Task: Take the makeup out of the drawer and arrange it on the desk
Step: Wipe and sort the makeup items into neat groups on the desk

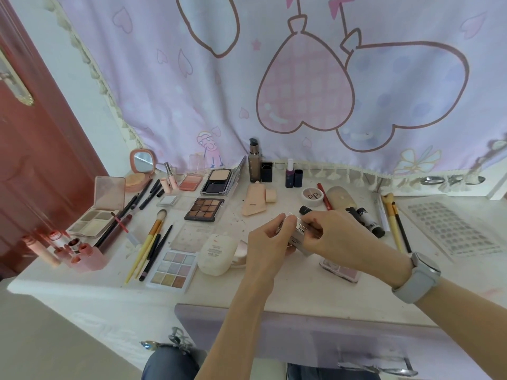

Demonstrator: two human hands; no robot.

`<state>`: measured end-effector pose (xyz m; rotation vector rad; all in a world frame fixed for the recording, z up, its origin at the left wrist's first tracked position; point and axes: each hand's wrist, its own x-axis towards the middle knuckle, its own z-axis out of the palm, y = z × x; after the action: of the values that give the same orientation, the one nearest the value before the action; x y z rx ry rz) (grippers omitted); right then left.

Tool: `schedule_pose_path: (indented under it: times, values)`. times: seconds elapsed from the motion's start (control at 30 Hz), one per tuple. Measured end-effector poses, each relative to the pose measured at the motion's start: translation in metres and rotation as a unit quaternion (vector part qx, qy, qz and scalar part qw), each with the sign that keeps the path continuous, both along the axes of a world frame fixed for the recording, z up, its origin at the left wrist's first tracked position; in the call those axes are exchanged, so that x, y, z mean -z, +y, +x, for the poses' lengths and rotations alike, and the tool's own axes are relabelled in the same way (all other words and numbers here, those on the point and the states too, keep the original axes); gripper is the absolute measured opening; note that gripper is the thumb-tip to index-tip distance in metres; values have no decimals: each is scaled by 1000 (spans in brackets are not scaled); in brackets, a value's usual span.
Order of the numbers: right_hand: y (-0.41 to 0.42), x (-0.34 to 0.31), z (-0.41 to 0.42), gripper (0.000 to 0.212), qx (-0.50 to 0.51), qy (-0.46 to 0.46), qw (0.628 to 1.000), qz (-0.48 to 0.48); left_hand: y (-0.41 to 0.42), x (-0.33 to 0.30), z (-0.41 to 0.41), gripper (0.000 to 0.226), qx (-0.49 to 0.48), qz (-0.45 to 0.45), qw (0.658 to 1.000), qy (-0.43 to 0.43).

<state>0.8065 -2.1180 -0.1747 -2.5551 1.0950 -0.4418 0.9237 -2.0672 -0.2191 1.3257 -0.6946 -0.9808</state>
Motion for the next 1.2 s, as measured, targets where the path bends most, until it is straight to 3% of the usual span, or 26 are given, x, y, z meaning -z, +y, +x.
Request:
schedule_pose_path:
  times: [0.2, 0.4, 0.6, 0.73, 0.87, 0.97, 1.07, 1.2]
  values:
    - [-3, 1, 5, 18, 1, 0, 1000, 7, 1, -4, 2, 21, 17, 0, 1000, 1]
    - [-13, -2, -2, 24, -29, -38, 990, 135, 5, 0, 3, 24, 27, 5, 998, 51]
    - [-16, 3, -9, 27, -23, -24, 994, 107, -2, 1, 7, 30, 42, -12, 994, 101]
    - [-10, 3, -7, 31, 0, -24, 995, 95, -9, -2, 10, 33, 54, 22, 997, 48]
    - [-9, 3, 0, 39, 28, -12, 996, 89, -23, -5, 19, 29, 13, 76, 989, -122]
    - [-10, 3, 5, 39, 47, -15, 995, 91, -23, -8, 26, 31, 0, 67, 943, -327]
    - [-11, 5, 5, 38, 62, -19, 993, 99, -9, -7, 26, 27, -4, 2, 840, -543]
    - [-13, 12, 0, 40, 85, -48, 989, 108, 11, -6, 29, 29, 83, -42, 716, -692]
